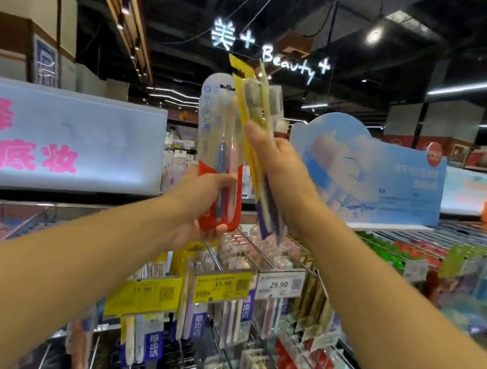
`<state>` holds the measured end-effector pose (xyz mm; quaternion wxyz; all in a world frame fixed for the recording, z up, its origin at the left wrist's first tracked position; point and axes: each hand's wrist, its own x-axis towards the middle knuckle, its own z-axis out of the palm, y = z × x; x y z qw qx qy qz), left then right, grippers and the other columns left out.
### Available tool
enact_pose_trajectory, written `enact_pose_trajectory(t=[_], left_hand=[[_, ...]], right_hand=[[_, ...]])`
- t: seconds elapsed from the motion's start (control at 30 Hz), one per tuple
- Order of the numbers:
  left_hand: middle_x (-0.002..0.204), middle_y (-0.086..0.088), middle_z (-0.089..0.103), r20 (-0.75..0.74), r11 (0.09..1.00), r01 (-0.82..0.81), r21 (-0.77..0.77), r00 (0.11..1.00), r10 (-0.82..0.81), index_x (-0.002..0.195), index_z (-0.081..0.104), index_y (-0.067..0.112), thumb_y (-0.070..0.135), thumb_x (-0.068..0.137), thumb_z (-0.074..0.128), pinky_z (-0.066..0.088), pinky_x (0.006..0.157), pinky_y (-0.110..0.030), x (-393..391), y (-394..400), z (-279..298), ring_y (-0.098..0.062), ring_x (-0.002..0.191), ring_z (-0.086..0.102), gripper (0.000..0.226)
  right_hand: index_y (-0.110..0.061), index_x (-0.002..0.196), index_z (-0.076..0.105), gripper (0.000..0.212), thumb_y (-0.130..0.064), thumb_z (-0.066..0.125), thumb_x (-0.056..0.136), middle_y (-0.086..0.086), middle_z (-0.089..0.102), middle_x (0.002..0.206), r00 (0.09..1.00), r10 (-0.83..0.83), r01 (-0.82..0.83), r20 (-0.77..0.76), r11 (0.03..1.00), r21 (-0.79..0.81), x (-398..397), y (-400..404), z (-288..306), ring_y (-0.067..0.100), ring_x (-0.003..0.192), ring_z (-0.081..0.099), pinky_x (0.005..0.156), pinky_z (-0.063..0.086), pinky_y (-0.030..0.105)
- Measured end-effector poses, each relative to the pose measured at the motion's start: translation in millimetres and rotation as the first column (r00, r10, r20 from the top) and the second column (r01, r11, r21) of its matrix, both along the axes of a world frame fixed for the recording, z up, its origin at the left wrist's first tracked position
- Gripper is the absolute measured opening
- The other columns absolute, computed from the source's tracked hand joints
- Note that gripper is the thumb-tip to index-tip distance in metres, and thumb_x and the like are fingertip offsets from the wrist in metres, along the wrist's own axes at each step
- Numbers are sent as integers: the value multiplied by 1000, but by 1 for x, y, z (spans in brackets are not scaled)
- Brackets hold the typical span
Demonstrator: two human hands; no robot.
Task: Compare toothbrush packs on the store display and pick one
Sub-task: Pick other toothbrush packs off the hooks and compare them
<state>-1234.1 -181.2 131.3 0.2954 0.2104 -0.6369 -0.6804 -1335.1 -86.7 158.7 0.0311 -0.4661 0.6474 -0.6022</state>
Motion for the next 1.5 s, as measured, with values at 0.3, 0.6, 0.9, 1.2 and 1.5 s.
enact_pose_trajectory(t=[0.3,0.6,0.9,1.2,1.5], left_hand=[[90,-12,81,4,988,97,119,995,-98,71,80,17,41,97,49,62,84,-46,25,27,1,-29,83,80,48],[118,-11,78,-153,976,123,180,984,-96,120,77,23,71,99,30,54,102,-54,65,48,-26,-32,112,74,71],[130,-6,73,-184,938,314,146,940,-286,134,66,39,88,87,27,51,97,-70,133,83,-56,-35,116,72,78],[127,-7,74,-228,974,88,210,973,-39,145,54,32,59,84,67,62,76,-46,225,118,-127,-30,106,76,67],[111,-6,80,-223,949,83,303,975,-14,133,62,33,36,77,72,64,63,-44,298,155,-180,-24,87,79,57]], right_hand=[[-19,104,62,38,-49,52,85,3,71,99,983,106,-102,149,994,-32,34,4,-9,22,94,70,93,57,51],[-45,109,59,34,-63,72,83,-5,71,115,996,68,-77,-51,976,-204,67,14,-43,13,102,73,89,62,44],[-45,108,66,56,-74,78,61,3,63,130,968,86,-13,235,955,-297,135,28,-73,23,108,72,91,60,49],[-32,96,77,32,-52,81,71,9,72,120,896,164,-26,413,947,-319,223,46,-139,31,109,72,94,59,56],[-31,101,77,62,-68,92,53,13,61,137,840,130,-27,527,980,-198,299,75,-186,33,117,68,97,57,56]])
